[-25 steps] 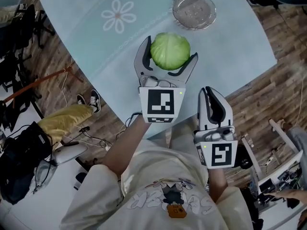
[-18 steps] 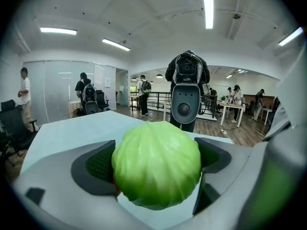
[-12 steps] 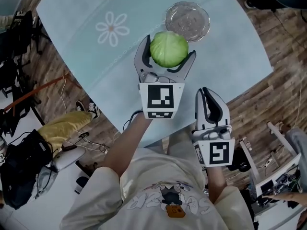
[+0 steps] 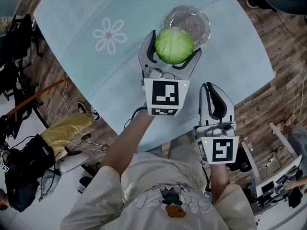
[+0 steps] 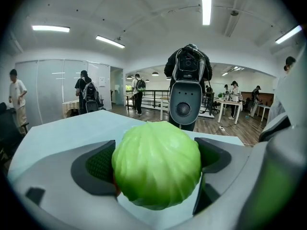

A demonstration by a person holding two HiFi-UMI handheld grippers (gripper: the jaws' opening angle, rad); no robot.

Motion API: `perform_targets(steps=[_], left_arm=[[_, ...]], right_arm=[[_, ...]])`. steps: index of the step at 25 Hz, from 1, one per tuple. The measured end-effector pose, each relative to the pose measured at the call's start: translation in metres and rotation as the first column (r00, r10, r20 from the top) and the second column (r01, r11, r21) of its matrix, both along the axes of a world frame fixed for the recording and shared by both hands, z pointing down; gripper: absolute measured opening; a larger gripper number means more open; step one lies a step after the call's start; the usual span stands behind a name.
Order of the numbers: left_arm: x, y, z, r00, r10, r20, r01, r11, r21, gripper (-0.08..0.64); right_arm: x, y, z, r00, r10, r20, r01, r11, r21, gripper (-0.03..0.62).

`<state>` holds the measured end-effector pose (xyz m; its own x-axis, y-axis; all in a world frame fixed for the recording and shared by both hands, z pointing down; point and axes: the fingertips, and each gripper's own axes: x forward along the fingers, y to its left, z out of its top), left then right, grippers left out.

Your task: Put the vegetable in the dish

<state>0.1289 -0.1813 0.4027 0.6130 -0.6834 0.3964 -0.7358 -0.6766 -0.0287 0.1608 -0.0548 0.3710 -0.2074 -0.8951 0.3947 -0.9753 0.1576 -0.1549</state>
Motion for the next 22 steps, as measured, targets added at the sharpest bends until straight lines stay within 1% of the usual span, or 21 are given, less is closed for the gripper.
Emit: perform_targets(steps=[7,12,18,22], left_arm=[[0.015,-0.018,0.019,1.000,0.011,0.000,-0.011,1.000,-0.004,0.517],[0.019,-0.029,0.037,1.000,0.017,-0.003,-0.017,1.000,-0.024,0.517],[0.026,-0.037,0.057,0.998,0.040,0.040,-0.039,0.999,-0.012,0.517],[0.031,-0.037,0.074,0.997,0.048,0.061,-0.046,0.999,-0.023,0.517]], right_arm=[[0.007,-0.011,0.011,1.000,0.000,-0.003,0.000,1.000,-0.008,0.040],[0.008,-0.015,0.019,1.000,-0.002,-0.003,0.002,1.000,-0.017,0.040],[0.010,-0.022,0.025,1.000,0.010,0.004,-0.010,1.000,-0.021,0.040],[0.011,-0.026,0.030,1.000,0.020,0.011,-0.020,0.999,-0.026,0.040]])
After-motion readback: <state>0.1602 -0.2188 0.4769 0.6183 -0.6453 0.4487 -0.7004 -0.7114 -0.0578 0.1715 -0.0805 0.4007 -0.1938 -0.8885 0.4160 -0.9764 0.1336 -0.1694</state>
